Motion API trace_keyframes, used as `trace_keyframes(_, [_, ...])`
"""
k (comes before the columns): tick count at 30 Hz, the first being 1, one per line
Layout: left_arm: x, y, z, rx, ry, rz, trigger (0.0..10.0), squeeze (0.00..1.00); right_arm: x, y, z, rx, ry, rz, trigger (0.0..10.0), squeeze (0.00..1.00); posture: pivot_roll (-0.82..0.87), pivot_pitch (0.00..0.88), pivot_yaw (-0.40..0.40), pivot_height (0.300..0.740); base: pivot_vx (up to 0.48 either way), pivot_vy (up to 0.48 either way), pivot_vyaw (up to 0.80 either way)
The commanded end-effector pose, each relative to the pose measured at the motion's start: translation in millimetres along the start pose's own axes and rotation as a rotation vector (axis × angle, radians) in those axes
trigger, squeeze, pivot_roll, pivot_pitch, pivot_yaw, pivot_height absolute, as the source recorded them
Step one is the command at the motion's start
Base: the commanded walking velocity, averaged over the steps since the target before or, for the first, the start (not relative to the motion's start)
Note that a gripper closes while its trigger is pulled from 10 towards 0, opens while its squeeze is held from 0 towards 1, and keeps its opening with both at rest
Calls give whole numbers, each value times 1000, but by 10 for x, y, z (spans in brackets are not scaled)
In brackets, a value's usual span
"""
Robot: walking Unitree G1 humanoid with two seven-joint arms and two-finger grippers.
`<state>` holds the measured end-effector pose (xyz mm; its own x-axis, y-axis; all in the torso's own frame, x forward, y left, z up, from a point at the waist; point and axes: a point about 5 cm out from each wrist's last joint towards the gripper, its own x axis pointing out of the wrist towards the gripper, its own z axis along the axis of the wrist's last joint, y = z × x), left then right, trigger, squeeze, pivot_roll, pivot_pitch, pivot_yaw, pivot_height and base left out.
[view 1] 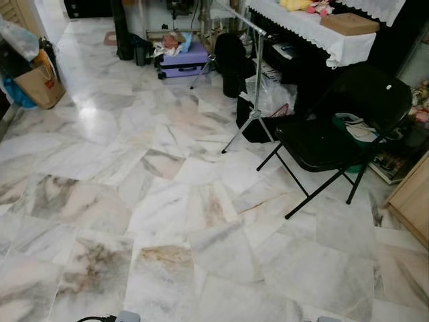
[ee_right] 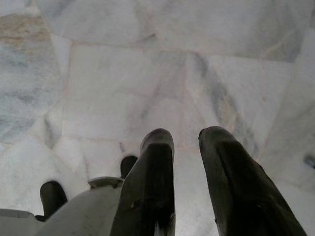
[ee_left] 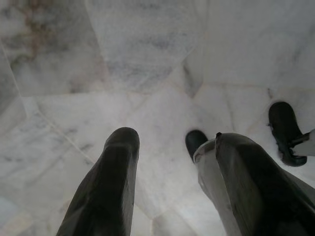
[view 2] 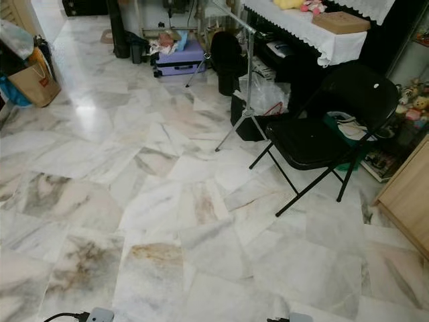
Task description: Setting the table
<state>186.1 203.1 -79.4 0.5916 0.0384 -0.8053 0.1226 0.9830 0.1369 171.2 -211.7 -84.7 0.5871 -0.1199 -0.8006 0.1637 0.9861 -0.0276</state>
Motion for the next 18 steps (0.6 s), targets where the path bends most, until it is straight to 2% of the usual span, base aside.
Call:
trace_keyframes(1, [40, 116, 341, -157, -108, 59, 10000, 0, 40, 264, 84, 206, 23, 85, 10000, 0, 113, 82, -62, 740, 0, 0, -725])
trace_keyframes(18, [28, 134, 252, -170, -82, 60, 10000, 0, 38, 298, 78, 190, 24, 101, 10000, 0, 109, 112, -61, 740, 0, 0, -721])
